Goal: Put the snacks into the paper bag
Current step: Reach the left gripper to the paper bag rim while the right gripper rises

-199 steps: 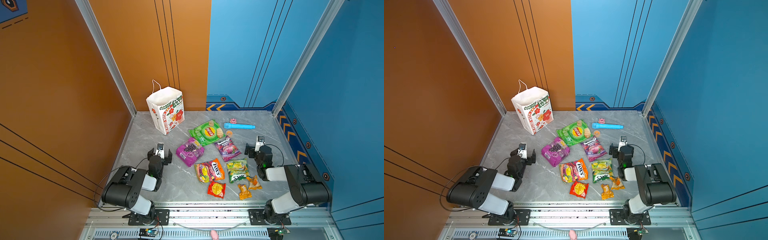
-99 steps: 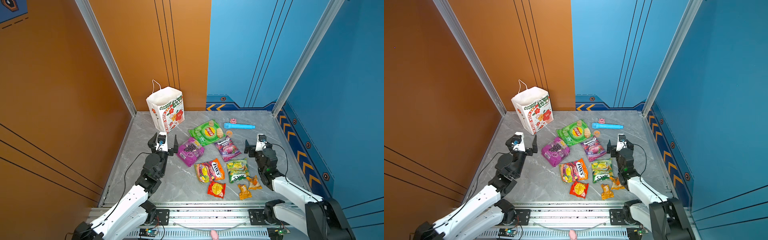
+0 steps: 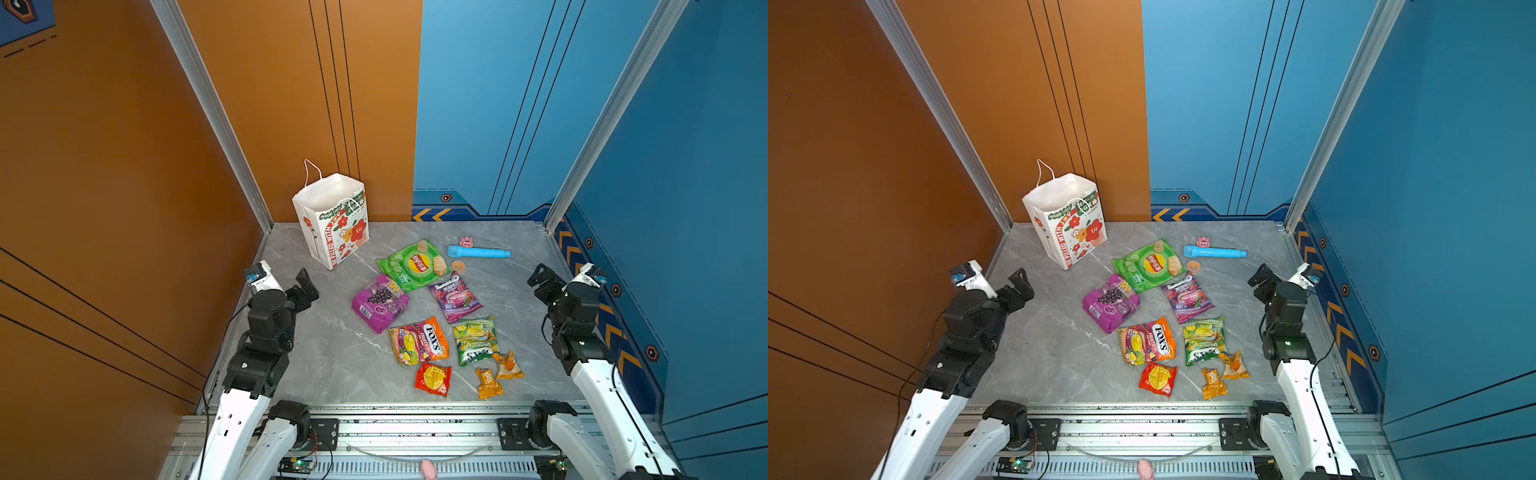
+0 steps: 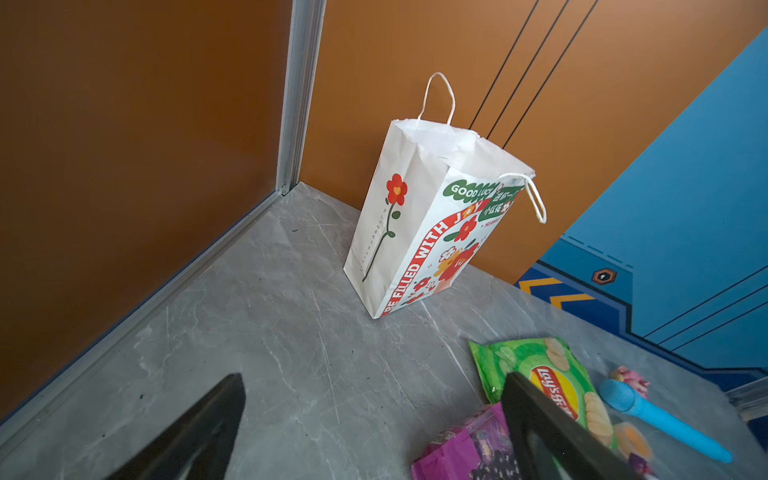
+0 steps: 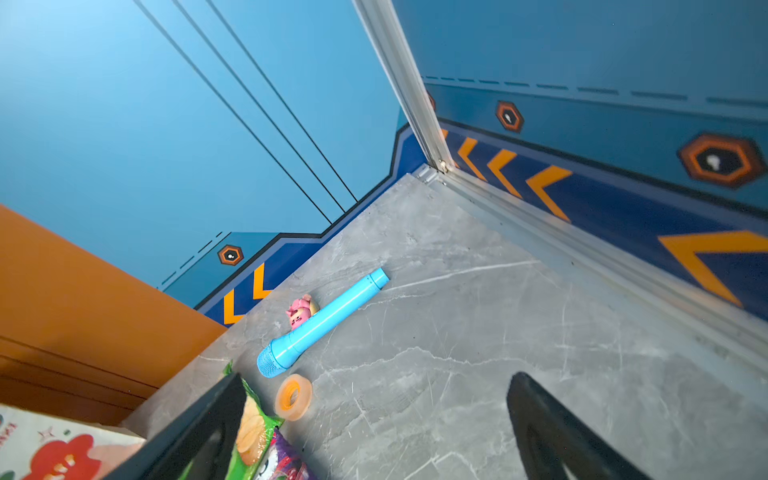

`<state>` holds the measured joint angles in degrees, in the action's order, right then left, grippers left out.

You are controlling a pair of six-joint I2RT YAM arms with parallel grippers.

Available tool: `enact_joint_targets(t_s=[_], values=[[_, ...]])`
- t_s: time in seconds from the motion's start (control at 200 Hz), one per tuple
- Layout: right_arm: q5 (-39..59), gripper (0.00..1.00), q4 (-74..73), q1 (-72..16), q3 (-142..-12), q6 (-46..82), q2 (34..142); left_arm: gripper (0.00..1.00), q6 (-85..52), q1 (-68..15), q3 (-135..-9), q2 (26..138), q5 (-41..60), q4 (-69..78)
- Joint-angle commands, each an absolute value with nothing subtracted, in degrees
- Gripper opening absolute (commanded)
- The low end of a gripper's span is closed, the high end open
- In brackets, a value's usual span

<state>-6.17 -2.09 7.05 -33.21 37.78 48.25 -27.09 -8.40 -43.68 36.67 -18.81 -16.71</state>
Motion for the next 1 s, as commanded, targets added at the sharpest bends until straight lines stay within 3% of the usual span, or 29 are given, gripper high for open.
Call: enact_joint_targets(t_s=[0.0, 0.235, 0.541, 0.816, 0.996], values=[[1.96, 1.00, 4.44, 6.12, -35.78, 40.84, 48.75, 0.98, -27.30, -7.51, -45.18, 40.55, -7.35, -16.99], [1.34, 1.00, 10.56, 2.04, -39.79, 33.34, 48.92, 0.98, -27.05, -10.68, -53.86, 54.42, -9.42, -21.00], [-0.70, 1.00, 12.63, -2.99, -40.56, 31.52, 49.18, 0.98, -40.89, -15.20, -72.38, 73.98, -13.30, -21.75], [-4.28, 1.00, 19.62, -7.04, -43.49, 30.67, 51.19, 0.98, -54.94, -9.26, -89.60, 86.57, -17.40, -30.30], [-2.96, 1.00, 21.47, -9.17, -44.38, 30.59, 51.76, 1.00, -55.52, -6.45, -99.53, 94.91, -18.07, -34.31]])
